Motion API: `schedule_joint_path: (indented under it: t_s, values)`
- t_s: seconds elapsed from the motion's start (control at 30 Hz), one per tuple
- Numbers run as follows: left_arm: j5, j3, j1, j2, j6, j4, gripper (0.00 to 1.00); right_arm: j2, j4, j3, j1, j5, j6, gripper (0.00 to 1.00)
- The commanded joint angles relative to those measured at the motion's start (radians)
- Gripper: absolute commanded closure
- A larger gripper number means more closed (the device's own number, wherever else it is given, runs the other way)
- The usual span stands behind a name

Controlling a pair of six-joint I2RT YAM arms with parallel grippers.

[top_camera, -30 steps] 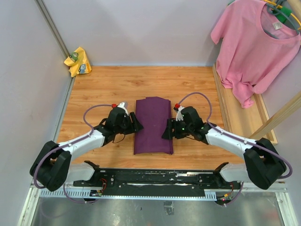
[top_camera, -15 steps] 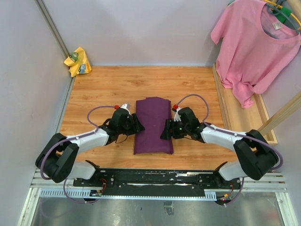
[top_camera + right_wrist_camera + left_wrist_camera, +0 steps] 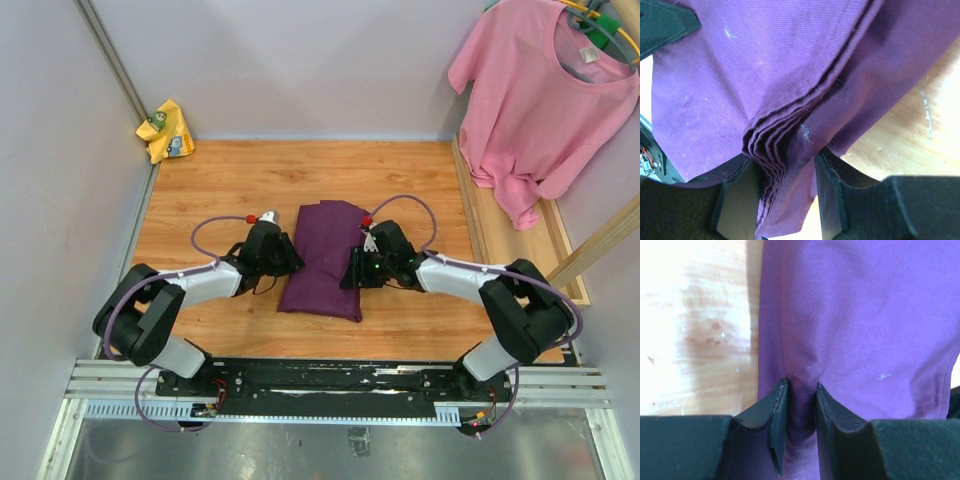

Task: Open and lay out the surgical kit
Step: Move the surgical kit at the center of the board.

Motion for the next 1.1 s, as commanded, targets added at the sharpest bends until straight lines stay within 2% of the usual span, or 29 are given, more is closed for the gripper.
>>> schedule_joint_path:
  t_s: [0.0, 0.23, 0.43, 0.6, 0.8, 1.07]
  values:
    - [0.015, 0.070, -0.012, 0.089, 0.010, 0.016, 0.74, 0.064, 0.010, 0.071, -0.001, -0.014, -0.027, 0.59]
    - [0.032, 0.197, 0.029, 0.180, 0.031, 0.000, 0.75, 0.141, -0.017, 0.200, -0.099, -0.062, -0.079, 0.57]
    - [0.089, 0.266, 0.112, 0.248, 0.042, 0.027, 0.76, 0.256, -0.064, 0.360, -0.149, -0.092, -0.135, 0.53]
    - [0.125, 0.339, 0.190, 0.302, 0.068, 0.016, 0.76, 0.368, -0.088, 0.495, -0.161, -0.120, -0.138, 0.53]
    - [0.131, 0.443, 0.233, 0.359, 0.112, -0.022, 0.74, 0.478, -0.092, 0.610, -0.163, -0.143, -0.117, 0.53]
    - [0.158, 0.480, 0.273, 0.392, 0.115, -0.013, 0.72, 0.560, -0.112, 0.706, -0.181, -0.170, -0.116, 0.51]
